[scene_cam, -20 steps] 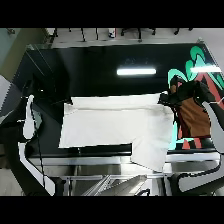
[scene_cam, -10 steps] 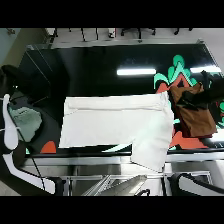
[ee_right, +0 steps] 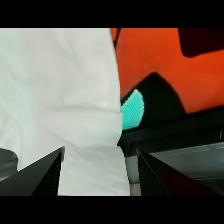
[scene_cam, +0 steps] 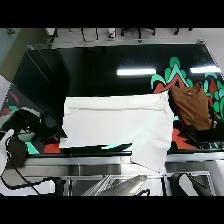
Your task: Fold the shirts.
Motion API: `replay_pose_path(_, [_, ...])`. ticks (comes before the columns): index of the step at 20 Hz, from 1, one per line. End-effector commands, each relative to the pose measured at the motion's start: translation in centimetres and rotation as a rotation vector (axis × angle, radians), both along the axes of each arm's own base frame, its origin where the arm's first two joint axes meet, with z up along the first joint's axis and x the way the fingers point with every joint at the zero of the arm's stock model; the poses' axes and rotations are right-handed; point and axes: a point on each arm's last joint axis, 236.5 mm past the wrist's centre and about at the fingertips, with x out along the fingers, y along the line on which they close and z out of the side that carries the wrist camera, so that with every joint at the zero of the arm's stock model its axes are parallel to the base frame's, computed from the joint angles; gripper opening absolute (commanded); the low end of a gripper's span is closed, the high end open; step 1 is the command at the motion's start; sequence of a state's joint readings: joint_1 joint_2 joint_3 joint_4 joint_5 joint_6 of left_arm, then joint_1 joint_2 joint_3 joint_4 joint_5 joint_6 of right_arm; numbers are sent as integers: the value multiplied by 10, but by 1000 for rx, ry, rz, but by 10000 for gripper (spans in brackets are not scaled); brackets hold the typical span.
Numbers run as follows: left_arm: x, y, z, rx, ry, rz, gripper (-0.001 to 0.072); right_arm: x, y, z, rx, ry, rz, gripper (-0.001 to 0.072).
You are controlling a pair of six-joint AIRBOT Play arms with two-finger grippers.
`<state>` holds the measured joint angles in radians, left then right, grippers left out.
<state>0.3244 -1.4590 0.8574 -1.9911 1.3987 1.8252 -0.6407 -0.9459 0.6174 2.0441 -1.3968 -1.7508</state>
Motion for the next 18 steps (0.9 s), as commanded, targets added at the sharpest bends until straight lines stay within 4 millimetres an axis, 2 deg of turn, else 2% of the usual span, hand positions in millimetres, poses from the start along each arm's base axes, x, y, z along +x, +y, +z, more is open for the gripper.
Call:
replay_pose_path(1, [-9, -13, -17, -29, -31, 36, 661, -20, 14, -16, 46, 48, -9, 531])
replay_pose_path(3, [1, -10, -13, -21, -59, 37, 654, -25, 18, -21, 59, 66, -11, 531])
replay_pose_path(4, [9, -8, -10, -19, -78, 39, 432, -29, 21, -24, 70, 76, -13, 531])
replay_pose_path(5, [16, -9, -6, -28, -98, 46, 124, -33, 25, -28, 81, 90, -16, 531])
replay_pose_path(6, [24, -12, 0, -47, -125, 43, 21, -38, 29, -34, 90, 106, -16, 531])
replay_pose_path(8, [35, -16, 7, -67, -155, 58, 20, -49, 38, -45, 109, 141, -27, 531])
replay_pose_path(11, [41, -14, 12, -66, -170, 54, 20, -52, 53, -61, 150, 158, -48, 529])
replay_pose_path(15, [48, -12, 16, -64, -189, 56, 20, -44, 61, -82, 190, 169, -48, 520])
replay_pose_path(16, [48, -13, 16, -66, -191, 58, 20, -35, 69, -82, 241, 142, -49, 498])
replay_pose_path(18, [47, -13, 17, -68, -188, 56, 20, -19, 83, -78, 332, 75, -42, 307])
